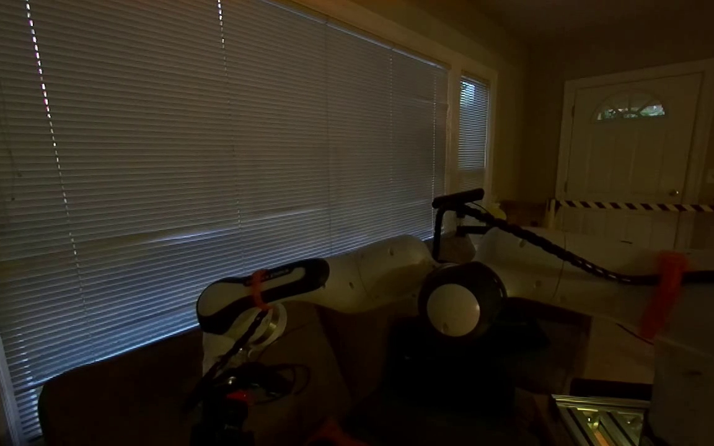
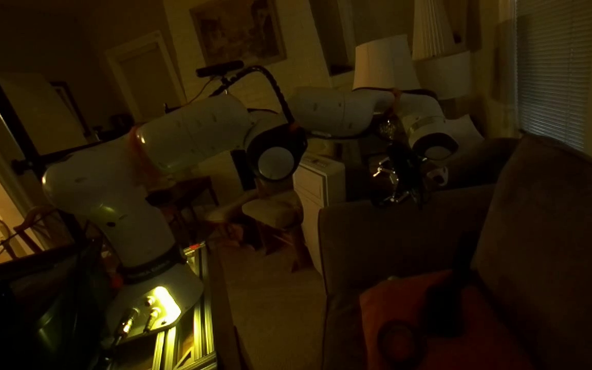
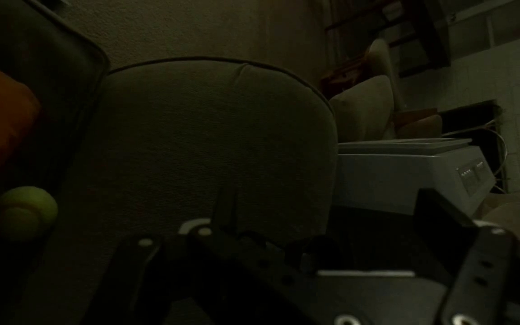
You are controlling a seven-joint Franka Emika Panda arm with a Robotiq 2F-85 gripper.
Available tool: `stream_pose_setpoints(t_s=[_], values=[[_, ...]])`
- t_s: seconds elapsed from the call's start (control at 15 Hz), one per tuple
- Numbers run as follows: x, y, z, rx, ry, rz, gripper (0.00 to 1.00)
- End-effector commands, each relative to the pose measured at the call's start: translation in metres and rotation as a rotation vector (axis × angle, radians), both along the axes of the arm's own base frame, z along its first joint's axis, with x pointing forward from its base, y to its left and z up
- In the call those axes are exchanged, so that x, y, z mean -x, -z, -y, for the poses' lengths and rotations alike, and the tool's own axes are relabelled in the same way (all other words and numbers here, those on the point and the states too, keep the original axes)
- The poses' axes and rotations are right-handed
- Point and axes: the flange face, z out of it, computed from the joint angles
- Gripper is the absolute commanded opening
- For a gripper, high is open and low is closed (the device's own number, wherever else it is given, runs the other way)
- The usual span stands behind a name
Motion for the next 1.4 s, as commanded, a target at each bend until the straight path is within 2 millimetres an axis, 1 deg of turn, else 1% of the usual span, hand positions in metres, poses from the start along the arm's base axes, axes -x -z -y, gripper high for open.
stream_pose_setpoints(t_s=[0.0,0.33,0.53,0.67,1.07,1.33], values=[[0.0,0.0,0.0,0.0,0.0,0.0,1.0],[-0.03,-0.004,0.015,0.062,0.046,0.269,1.0],[-0.04,-0.003,0.016,0.061,0.058,0.366,1.0],[-0.039,0.003,0.009,0.047,0.031,0.389,1.0],[-0.028,0.033,-0.023,-0.02,-0.079,0.406,1.0],[-0.023,0.038,-0.034,-0.067,-0.093,0.401,1.0]])
